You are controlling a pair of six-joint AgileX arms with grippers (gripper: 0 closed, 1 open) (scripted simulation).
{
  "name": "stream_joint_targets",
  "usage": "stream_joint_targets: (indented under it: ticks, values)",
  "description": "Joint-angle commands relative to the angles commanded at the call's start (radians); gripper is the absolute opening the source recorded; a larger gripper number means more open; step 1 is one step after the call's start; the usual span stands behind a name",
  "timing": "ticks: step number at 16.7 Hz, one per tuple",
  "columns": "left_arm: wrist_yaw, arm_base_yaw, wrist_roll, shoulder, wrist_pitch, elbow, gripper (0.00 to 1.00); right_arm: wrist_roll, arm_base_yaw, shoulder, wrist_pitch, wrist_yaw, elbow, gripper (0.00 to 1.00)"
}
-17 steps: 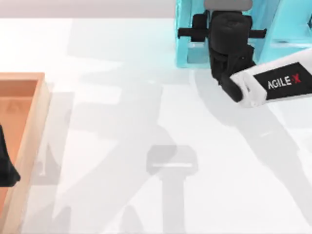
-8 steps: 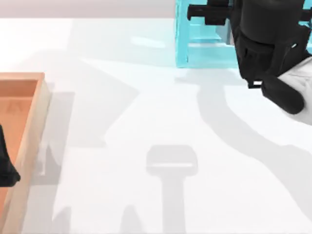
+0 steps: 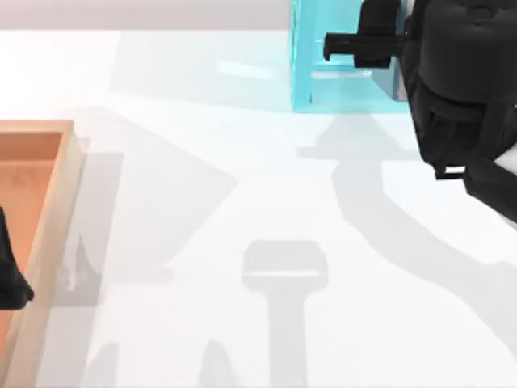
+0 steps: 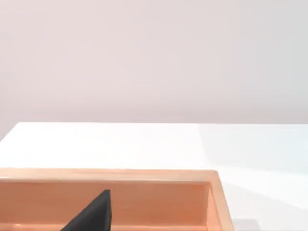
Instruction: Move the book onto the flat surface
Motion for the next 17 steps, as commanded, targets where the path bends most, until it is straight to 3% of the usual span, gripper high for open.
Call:
stream_joint_targets:
  ticks: [4, 7, 17]
  values:
    - [0.000, 0.000, 0.000, 0.000, 0.000, 0.000, 1.00, -0.034, 0.020, 0.026, 0.007, 0.017, 0.009, 0.00]
    - [0.000, 0.000, 0.000, 0.000, 0.000, 0.000, 1.00, -0.164, 0.101, 0.093, 0.014, 0.075, 0.024, 0.00]
    - [0.000, 0.000, 0.000, 0.000, 0.000, 0.000, 1.00, -0.964, 0.496, 0.393, -0.006, 0.311, 0.023, 0.00]
